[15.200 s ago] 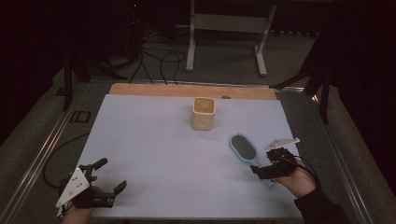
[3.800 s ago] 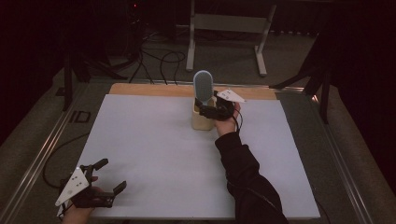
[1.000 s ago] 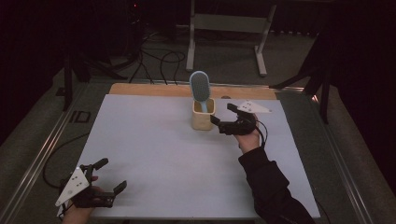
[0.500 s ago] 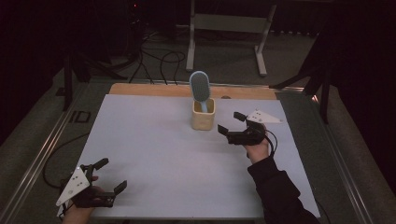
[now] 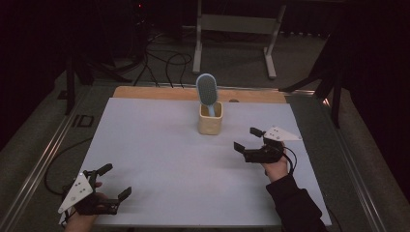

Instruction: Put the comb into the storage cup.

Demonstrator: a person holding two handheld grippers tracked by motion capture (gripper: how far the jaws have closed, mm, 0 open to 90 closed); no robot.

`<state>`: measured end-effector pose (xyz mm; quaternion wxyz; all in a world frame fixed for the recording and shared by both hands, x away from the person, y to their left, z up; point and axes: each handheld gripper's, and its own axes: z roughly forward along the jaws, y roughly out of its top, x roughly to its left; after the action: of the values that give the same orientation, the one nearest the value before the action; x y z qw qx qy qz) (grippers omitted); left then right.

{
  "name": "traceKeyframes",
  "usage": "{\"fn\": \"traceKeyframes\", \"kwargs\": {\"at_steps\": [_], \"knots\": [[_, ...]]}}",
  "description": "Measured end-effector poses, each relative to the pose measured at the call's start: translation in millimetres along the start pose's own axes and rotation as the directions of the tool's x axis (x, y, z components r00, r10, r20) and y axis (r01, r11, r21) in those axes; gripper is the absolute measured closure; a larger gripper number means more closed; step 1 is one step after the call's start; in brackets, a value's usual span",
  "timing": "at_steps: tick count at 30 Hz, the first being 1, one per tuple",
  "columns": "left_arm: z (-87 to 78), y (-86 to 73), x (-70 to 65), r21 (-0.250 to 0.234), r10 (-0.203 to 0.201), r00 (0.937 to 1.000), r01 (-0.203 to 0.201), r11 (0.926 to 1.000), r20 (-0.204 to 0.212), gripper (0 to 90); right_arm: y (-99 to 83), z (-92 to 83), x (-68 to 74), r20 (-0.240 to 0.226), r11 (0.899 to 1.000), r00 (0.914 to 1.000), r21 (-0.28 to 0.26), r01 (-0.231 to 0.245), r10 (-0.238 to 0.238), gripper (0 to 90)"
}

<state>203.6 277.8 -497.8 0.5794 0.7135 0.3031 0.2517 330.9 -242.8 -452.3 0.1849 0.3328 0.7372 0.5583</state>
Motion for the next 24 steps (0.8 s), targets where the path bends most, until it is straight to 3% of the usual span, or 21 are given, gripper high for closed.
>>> {"fn": "traceKeyframes", "kwargs": {"at_steps": [11, 15, 24], "knots": [[0.5, 0.0, -0.1, 0.0, 0.002, 1.0, -0.002, 1.0, 0.003, 0.0, -25.2, -23.0, 1.2, 0.019, 0.999, 0.9998, 0.037, 0.005, -0.006, 8.7], [0.6, 0.0, -0.2, 0.003, 0.003, 1.0, -0.003, 1.0, 0.001, 0.0, -37.4, -33.6, -0.4, 0.011, 0.997, 0.9998, 0.075, -0.018, 0.017, 8.7], [0.6, 0.0, -0.2, 0.003, 0.003, 1.0, -0.003, 1.0, 0.003, 0.0, -54.6, -52.2, 2.1, 0.017, 0.994, 0.9989, 0.103, -0.046, 0.044, 8.7]]}}
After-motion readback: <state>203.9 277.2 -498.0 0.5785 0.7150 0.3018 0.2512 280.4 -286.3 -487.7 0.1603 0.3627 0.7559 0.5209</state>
